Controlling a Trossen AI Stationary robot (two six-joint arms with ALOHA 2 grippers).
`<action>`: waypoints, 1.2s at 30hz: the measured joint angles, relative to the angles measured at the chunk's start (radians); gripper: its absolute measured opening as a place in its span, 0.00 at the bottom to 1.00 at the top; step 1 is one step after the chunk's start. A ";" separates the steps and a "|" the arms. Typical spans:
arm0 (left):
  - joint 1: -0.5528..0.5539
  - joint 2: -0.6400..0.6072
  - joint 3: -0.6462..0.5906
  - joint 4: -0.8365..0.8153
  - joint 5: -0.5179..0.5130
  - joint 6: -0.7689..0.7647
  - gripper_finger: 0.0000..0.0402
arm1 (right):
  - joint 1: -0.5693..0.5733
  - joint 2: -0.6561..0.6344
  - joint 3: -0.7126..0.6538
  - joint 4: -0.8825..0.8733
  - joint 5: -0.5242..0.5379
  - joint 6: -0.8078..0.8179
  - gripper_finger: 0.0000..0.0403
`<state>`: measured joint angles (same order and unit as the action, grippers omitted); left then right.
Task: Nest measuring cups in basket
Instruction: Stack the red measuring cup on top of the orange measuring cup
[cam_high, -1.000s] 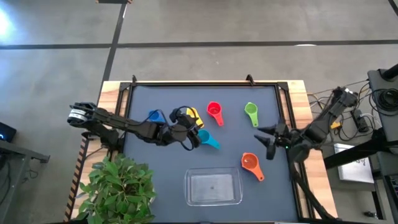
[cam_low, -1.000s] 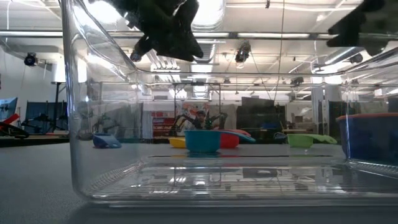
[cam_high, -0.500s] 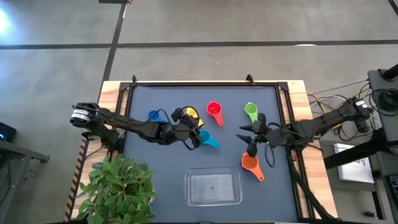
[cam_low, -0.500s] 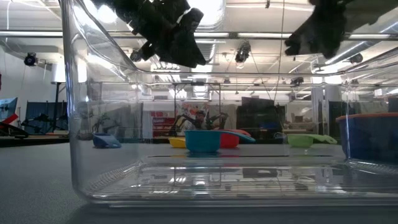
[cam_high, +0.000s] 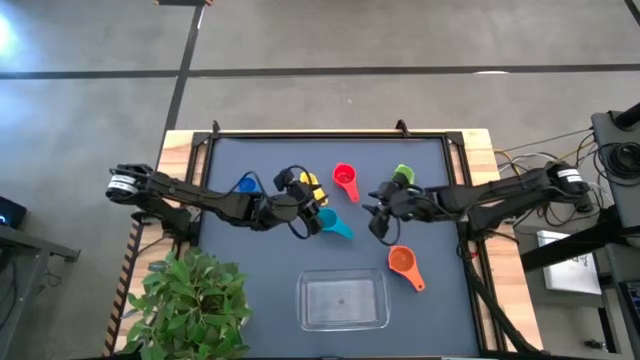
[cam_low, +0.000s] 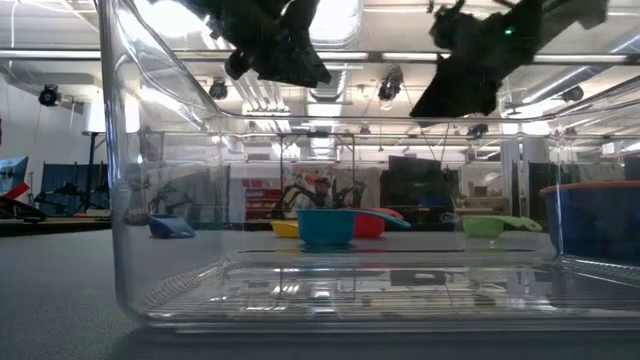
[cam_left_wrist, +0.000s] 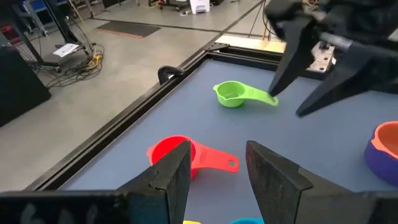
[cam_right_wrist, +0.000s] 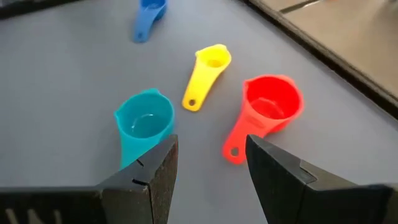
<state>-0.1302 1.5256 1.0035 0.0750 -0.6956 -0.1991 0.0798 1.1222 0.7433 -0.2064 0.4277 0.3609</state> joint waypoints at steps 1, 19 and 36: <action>-0.002 -0.001 0.000 0.001 0.000 0.003 0.34 | -0.009 0.021 0.013 0.003 -0.010 -0.013 0.44; -0.050 -0.038 -0.012 -0.006 0.060 -0.019 0.34 | -0.086 0.308 0.162 0.002 -0.229 -0.061 0.44; -0.113 -0.311 -0.368 0.382 0.027 -0.059 0.34 | -0.289 0.381 0.188 0.005 -0.269 -0.090 0.44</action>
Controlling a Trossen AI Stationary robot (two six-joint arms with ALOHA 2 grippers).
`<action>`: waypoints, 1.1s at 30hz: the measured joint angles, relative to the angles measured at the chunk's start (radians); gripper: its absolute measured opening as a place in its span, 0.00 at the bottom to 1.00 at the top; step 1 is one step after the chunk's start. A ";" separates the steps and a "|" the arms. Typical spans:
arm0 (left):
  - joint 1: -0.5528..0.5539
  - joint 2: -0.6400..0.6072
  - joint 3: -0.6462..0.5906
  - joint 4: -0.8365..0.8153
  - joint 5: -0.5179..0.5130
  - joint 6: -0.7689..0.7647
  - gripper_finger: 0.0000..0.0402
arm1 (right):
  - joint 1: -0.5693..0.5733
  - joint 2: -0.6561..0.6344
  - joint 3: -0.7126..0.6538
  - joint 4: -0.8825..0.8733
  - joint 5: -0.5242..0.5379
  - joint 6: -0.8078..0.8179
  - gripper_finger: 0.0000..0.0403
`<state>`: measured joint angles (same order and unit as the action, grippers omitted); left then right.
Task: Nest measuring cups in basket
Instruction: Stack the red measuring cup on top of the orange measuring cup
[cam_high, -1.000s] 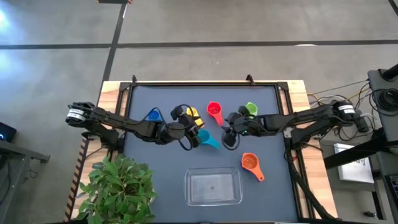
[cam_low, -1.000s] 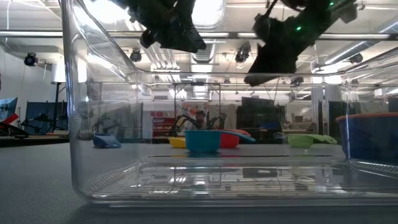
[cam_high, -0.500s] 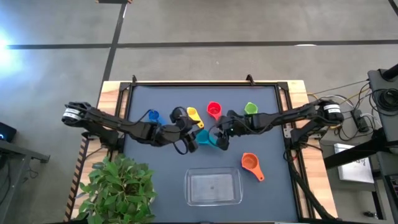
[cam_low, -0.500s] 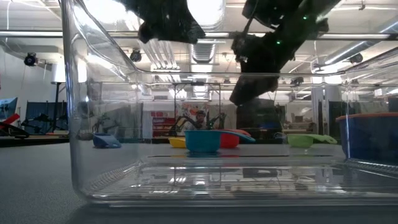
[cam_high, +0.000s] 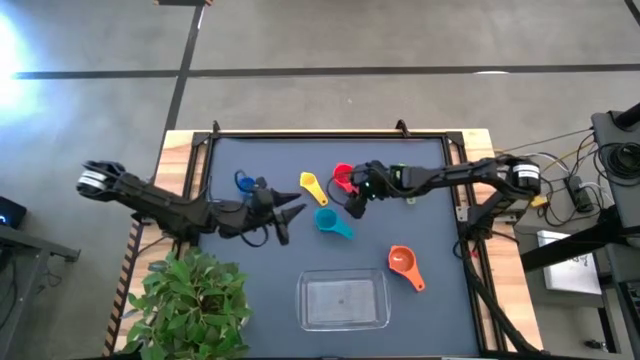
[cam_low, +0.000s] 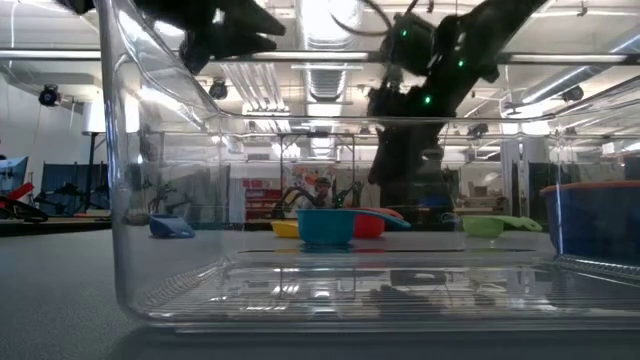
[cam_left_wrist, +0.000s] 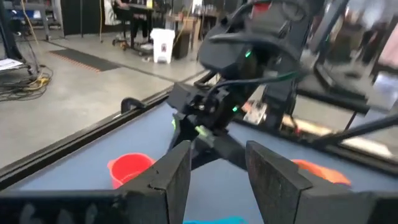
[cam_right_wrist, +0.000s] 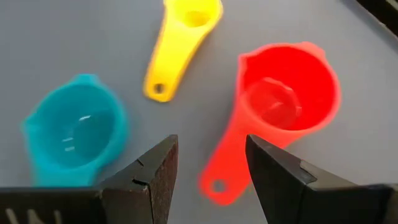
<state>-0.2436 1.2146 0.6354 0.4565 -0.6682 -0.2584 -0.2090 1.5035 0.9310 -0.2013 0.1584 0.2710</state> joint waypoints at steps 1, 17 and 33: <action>0.000 -0.009 -0.026 0.035 0.000 -0.020 0.34 | -0.007 0.008 0.000 0.001 0.002 -0.019 0.44; -0.006 -0.052 -0.049 0.042 0.007 -0.012 0.34 | -0.021 0.073 -0.001 0.020 0.101 0.028 0.59; -0.006 -0.049 -0.058 0.030 0.007 -0.014 0.34 | -0.032 0.208 0.045 0.029 0.105 0.067 0.82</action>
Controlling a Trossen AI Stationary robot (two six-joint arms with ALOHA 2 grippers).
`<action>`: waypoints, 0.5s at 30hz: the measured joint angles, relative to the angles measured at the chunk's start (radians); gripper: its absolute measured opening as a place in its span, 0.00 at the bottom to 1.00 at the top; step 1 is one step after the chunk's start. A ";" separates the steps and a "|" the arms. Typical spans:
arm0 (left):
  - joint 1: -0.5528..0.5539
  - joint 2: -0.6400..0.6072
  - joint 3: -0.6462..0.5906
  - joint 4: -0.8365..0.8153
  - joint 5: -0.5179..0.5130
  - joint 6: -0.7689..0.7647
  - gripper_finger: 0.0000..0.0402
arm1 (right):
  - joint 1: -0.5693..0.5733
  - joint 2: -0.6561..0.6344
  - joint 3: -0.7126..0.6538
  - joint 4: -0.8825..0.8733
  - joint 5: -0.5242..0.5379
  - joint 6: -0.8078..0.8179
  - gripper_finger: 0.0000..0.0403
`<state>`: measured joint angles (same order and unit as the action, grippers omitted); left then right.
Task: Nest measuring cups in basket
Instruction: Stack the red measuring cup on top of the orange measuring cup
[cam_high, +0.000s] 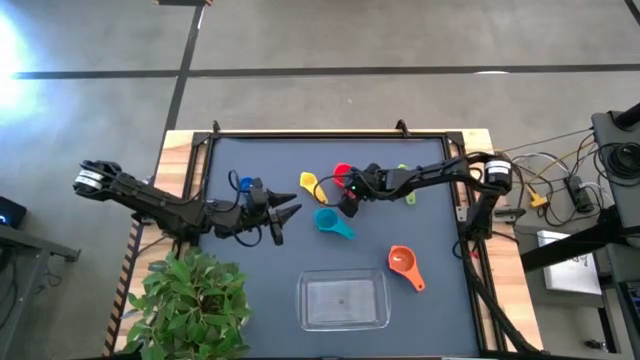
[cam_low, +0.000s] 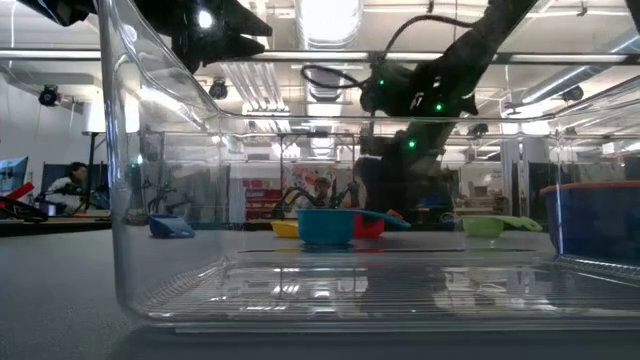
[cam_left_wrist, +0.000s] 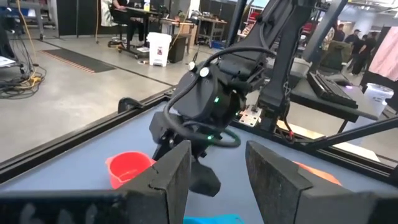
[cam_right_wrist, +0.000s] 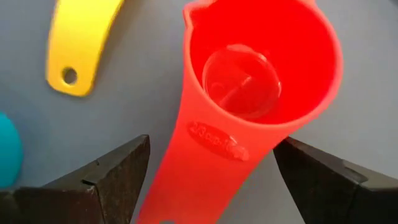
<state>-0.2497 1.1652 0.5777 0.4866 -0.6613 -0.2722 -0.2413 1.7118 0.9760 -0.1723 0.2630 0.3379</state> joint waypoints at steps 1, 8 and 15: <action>0.000 0.000 0.000 0.000 0.000 -0.001 0.34 | 0.000 0.009 0.007 0.004 0.000 0.000 0.81; -0.001 0.000 0.000 -0.001 0.000 -0.002 0.34 | 0.000 0.021 0.039 -0.004 0.010 -0.007 0.73; -0.002 0.000 -0.002 -0.004 0.000 -0.002 0.34 | 0.000 -0.021 0.039 -0.014 0.036 -0.001 0.46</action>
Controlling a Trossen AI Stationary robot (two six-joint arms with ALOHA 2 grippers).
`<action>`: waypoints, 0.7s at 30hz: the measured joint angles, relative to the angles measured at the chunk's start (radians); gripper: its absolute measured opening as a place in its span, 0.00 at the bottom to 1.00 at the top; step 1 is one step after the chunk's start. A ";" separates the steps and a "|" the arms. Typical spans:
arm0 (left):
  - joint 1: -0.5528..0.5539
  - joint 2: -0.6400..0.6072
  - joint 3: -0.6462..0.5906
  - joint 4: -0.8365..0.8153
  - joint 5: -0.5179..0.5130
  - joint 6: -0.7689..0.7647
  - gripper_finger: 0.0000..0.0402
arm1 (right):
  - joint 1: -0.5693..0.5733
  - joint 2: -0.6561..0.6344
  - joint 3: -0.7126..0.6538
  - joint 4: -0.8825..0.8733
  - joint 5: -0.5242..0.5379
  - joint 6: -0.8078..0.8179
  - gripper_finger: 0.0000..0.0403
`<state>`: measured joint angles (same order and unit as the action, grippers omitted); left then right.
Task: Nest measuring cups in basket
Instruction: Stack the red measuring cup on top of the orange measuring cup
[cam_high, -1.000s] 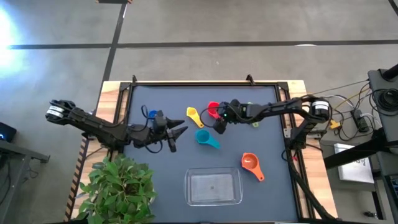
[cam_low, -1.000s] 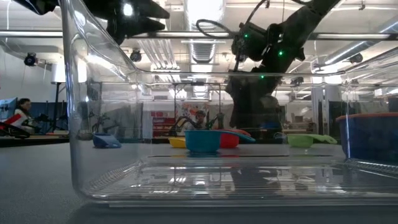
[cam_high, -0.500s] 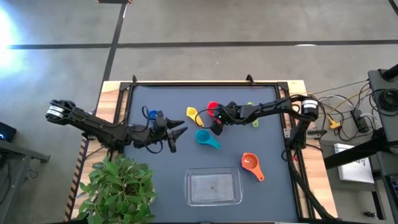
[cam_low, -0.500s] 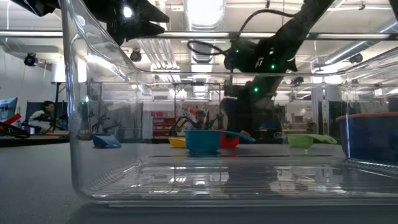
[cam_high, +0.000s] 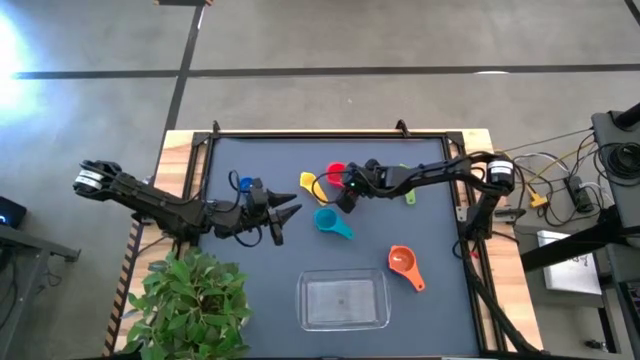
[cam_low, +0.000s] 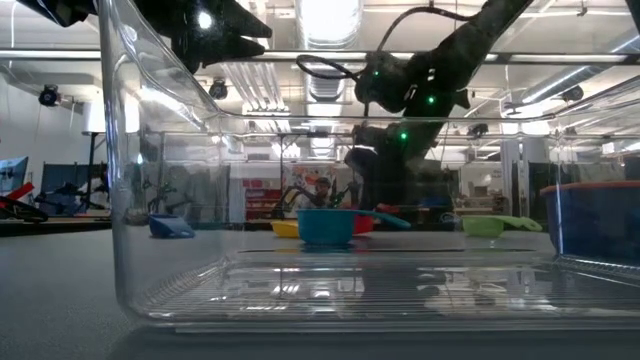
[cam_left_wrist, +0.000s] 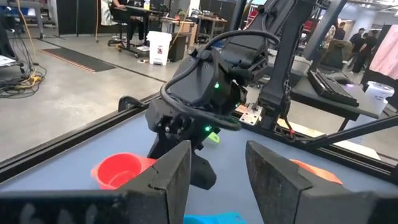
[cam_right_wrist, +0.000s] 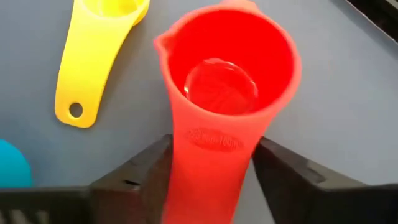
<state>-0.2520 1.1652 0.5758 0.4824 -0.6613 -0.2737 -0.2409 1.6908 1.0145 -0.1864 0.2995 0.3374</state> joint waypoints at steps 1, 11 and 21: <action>0.000 0.000 0.000 0.000 0.000 0.000 0.34 | 0.000 -0.004 0.000 -0.002 -0.001 -0.001 0.42; 0.000 0.000 0.000 0.000 0.000 0.002 0.34 | 0.007 -0.052 0.000 -0.120 -0.010 0.014 0.33; -0.001 -0.006 0.000 -0.012 0.073 0.016 0.34 | 0.135 -0.251 -0.001 -0.328 0.025 0.167 0.33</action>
<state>-0.2527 1.1587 0.5755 0.4703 -0.5886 -0.2578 -0.1057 1.4402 1.0138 -0.5144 0.3243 0.5048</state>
